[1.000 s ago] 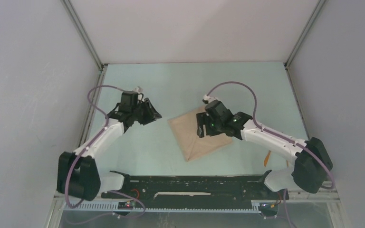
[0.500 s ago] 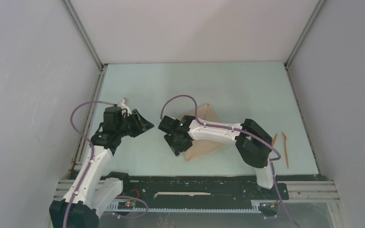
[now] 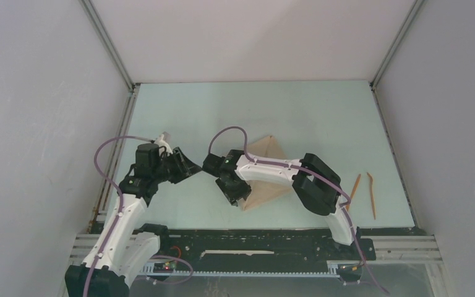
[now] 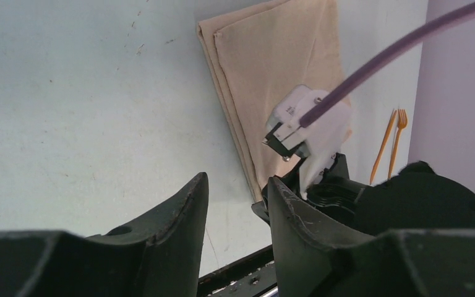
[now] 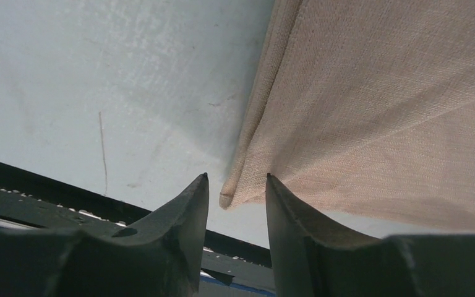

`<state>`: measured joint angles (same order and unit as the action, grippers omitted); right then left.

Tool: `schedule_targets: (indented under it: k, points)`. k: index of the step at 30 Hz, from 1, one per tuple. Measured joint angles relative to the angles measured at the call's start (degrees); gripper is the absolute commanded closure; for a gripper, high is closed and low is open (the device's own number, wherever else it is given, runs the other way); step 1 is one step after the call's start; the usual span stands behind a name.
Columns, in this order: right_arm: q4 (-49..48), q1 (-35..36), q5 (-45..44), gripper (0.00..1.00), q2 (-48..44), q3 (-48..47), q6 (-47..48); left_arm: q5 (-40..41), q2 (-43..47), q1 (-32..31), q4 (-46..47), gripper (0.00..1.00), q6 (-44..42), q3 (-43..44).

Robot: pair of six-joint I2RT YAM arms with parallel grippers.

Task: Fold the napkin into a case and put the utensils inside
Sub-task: Pick up the upper triangle-folded napkin from the center of the board.

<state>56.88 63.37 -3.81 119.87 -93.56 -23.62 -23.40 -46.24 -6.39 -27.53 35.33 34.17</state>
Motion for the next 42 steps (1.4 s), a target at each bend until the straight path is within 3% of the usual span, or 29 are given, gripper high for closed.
schedule_targets:
  k: [17, 19, 29, 34, 37, 42]
  points:
    - [0.92, -0.44, 0.04, 0.51, 3.23, 0.13, 0.81, -2.34, 0.13, 0.70, 0.09, 0.53, -1.36, 0.00]
    - [0.66, -0.63, 0.04, 0.55, 3.23, 0.33, 1.01, -2.40, 0.11, 0.81, 0.13, 0.53, -1.38, 0.00]
    - [-0.90, 0.66, -6.71, 1.00, 1.81, 2.97, 2.23, -2.78, -0.52, 1.33, 0.42, 0.53, -1.38, 0.00]
    - [-2.95, 2.71, -11.06, 1.00, 0.46, 4.92, 3.28, -2.78, -1.05, 1.42, 0.44, 0.47, -1.29, 0.00]
    - [-6.03, 2.69, -10.97, 1.00, -1.86, 8.00, 3.98, -3.04, -2.19, 1.44, 1.64, 0.34, -0.68, -0.39]
    - [-11.65, 1.14, -7.52, 1.00, -6.84, 13.92, 4.50, -8.87, -7.87, 1.62, 12.76, 0.28, 6.58, -6.56]
